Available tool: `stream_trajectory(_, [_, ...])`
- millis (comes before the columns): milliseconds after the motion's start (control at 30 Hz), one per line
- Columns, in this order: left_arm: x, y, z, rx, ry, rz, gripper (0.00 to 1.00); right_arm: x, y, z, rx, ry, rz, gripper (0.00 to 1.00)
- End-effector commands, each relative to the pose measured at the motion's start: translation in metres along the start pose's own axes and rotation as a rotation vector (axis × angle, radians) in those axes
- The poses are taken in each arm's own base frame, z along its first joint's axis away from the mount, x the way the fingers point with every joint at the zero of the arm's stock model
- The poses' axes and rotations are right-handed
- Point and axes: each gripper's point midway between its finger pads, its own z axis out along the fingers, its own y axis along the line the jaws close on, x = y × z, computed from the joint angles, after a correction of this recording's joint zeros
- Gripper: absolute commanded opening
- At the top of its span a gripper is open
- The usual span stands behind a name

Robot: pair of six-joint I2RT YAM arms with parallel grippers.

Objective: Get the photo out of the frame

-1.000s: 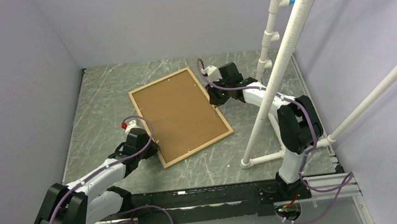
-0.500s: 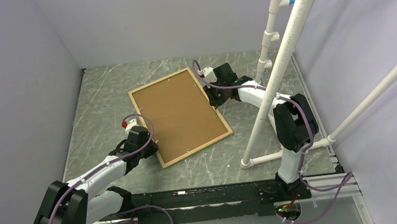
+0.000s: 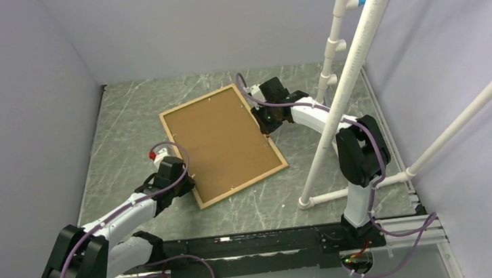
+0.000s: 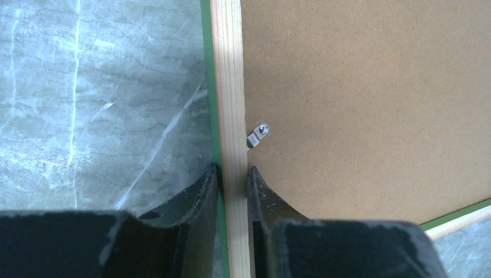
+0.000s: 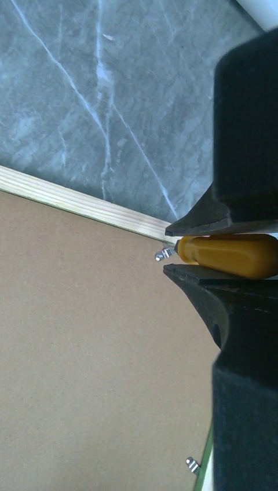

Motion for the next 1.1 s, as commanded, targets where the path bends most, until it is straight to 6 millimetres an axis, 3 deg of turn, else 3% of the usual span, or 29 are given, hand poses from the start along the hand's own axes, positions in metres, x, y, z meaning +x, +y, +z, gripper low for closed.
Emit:
stream_trajectory(0, [0.008, 0.03, -0.001, -0.133, 0.021, 0.016, 0.0, 0.065, 0.024, -0.001, -0.064, 0.28, 0.134, 0.0])
stream_trajectory(300, [0.013, 0.029, 0.002, -0.126, 0.039, 0.005, 0.0, 0.072, 0.042, 0.008, -0.127, 0.364, 0.276, 0.0])
stream_trajectory(467, [0.01, 0.027, -0.001, -0.117, 0.031, -0.002, 0.0, 0.083, 0.051, 0.001, -0.143, 0.421, 0.339, 0.0])
stream_trajectory(600, [0.01, 0.024, -0.002, -0.108, 0.032, -0.009, 0.0, 0.09, 0.072, -0.004, -0.237, 0.42, 0.417, 0.0])
stream_trajectory(733, [0.014, 0.026, -0.001, -0.105, 0.036, -0.026, 0.0, 0.098, 0.076, -0.006, -0.303, 0.411, 0.495, 0.0])
stream_trajectory(867, [0.017, 0.026, 0.0, -0.099, 0.039, -0.036, 0.0, 0.098, 0.067, -0.013, -0.305, 0.375, 0.535, 0.0])
stream_trajectory(933, [0.018, 0.027, 0.0, -0.091, 0.036, -0.041, 0.0, 0.086, 0.061, -0.017, -0.296, 0.313, 0.515, 0.0])
stream_trajectory(1067, [0.023, 0.026, 0.001, -0.075, 0.045, -0.056, 0.0, 0.051, 0.027, -0.022, -0.23, 0.155, 0.517, 0.0])
